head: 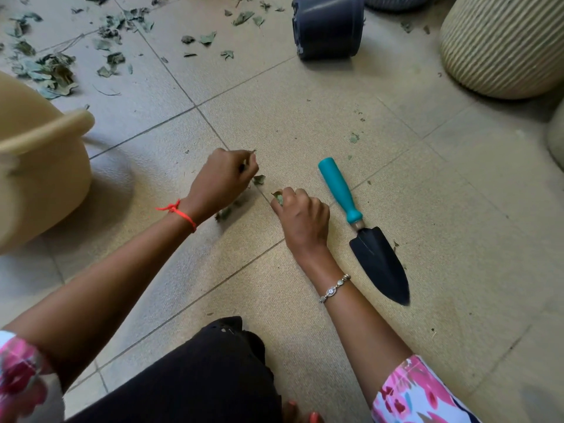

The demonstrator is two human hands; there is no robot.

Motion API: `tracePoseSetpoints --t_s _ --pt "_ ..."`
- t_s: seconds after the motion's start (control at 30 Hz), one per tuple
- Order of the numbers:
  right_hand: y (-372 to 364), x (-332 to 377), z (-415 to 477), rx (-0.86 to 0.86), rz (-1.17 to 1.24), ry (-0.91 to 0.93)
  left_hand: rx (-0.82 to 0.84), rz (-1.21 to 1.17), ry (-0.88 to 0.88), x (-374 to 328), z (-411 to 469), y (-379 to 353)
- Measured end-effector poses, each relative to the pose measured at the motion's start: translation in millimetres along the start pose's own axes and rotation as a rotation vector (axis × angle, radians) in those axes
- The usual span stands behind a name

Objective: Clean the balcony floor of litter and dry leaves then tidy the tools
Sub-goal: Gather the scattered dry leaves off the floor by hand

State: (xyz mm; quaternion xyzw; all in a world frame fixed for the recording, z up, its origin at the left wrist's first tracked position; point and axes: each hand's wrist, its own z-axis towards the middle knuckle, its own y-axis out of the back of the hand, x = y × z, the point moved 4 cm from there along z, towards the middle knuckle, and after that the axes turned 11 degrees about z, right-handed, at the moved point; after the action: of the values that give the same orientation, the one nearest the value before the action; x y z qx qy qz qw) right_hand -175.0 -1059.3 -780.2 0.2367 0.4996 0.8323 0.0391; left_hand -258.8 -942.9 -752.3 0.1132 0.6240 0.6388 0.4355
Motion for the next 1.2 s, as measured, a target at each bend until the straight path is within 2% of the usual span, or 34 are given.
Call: tracePoseSetpoints --t_s 0.1,0.2,0.43,0.57,0.7,0.77,0.87,0.97,1.03,1.2 --pt "0.1 -1.4 -0.2 -0.009 -0.009 -0.007 0.071 0.27 -0.078 -4.3 6.7 -11.3" --pt "0.0 -2.0 -0.4 -0.026 0.001 -0.009 0.091 0.42 -0.09 -8.3 4.9 -21.6" --pt "0.1 -2.9 -0.8 -0.047 -0.001 0.001 -0.059 0.533 -0.193 -10.3 -1.7 -29.1" --pt "-0.5 -3.0 -1.6 -0.047 -0.001 0.006 0.03 0.485 -0.199 -7.5 1.0 -34.5" --pt "-1.2 -3.5 -1.2 -0.04 -0.008 0.006 0.155 0.388 -0.128 -5.6 1.1 -33.0" --pt "-1.4 -3.4 -1.1 -0.047 -0.012 0.006 0.135 0.272 -0.087 -1.3 -2.8 -22.4" --pt "-1.7 -3.8 -1.3 -0.056 -0.005 0.01 0.008 0.031 0.062 16.0 -20.4 -2.6" --pt "-2.6 -4.3 -1.2 -0.048 -0.002 0.003 -0.085 -0.048 0.178 29.8 -45.2 12.4" --pt "-2.8 -4.0 -1.4 -0.048 -0.007 0.002 -0.032 -0.052 0.171 31.8 -61.0 12.3" --pt "-1.6 -4.0 -0.4 -0.059 0.001 0.001 0.105 0.092 0.01 25.3 -76.8 2.0"
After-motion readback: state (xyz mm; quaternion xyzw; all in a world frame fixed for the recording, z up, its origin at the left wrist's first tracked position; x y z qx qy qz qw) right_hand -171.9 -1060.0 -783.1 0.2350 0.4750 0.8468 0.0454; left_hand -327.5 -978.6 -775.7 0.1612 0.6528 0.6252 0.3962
